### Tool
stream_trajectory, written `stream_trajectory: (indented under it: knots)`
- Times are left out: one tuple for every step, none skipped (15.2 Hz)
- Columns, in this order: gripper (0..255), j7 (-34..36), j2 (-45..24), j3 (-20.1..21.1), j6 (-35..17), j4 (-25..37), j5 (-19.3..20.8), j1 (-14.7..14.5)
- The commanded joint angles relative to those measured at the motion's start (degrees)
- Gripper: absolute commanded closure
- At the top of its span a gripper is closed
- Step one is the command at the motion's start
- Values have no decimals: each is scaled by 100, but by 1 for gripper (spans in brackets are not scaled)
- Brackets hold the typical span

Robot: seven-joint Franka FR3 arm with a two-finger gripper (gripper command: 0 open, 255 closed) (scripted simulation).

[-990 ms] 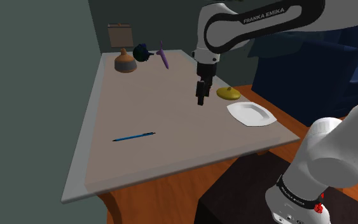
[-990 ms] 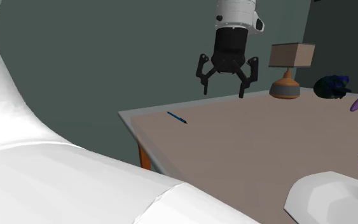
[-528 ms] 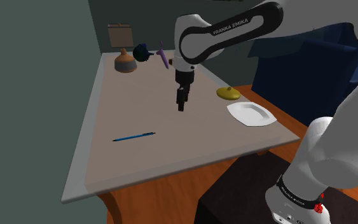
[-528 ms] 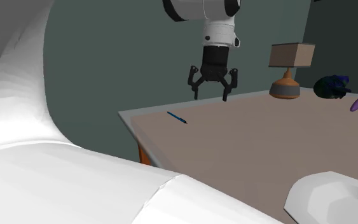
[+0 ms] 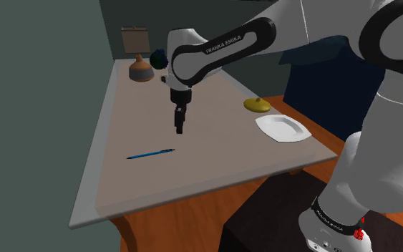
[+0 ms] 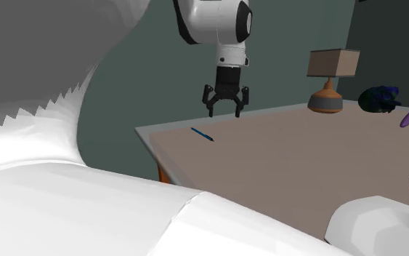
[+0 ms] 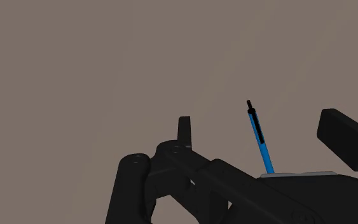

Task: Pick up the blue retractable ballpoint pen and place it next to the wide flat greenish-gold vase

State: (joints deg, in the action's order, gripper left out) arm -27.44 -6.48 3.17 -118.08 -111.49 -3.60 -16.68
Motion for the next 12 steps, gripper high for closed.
stream_trajectory:
  knots:
    - [0, -128, -334, 92, -62, 329, 20, -88]
    - [0, -188, -494, 136, -89, 488, 35, -132]
    - [0, -247, -653, 180, -112, 651, 53, -176]
    - [0, -304, -811, 224, -131, 816, 74, -222]
    - [0, -360, -969, 268, -146, 984, 97, -269]
    - [0, -415, -1127, 311, -158, 1155, 123, -318]
    - [0, -469, -1284, 354, -166, 1330, 152, -367]
    - [0, -522, -1441, 395, -170, 1507, 182, -419]
    - [0, -575, -1598, 436, -171, 1688, 215, -473]
    - [0, -627, -1755, 475, -168, 1872, 250, -528]
    - [0, -680, -1913, 515, -162, 2060, 286, -586]
    - [0, -720, -2035, 544, -154, 2209, 316, -632]
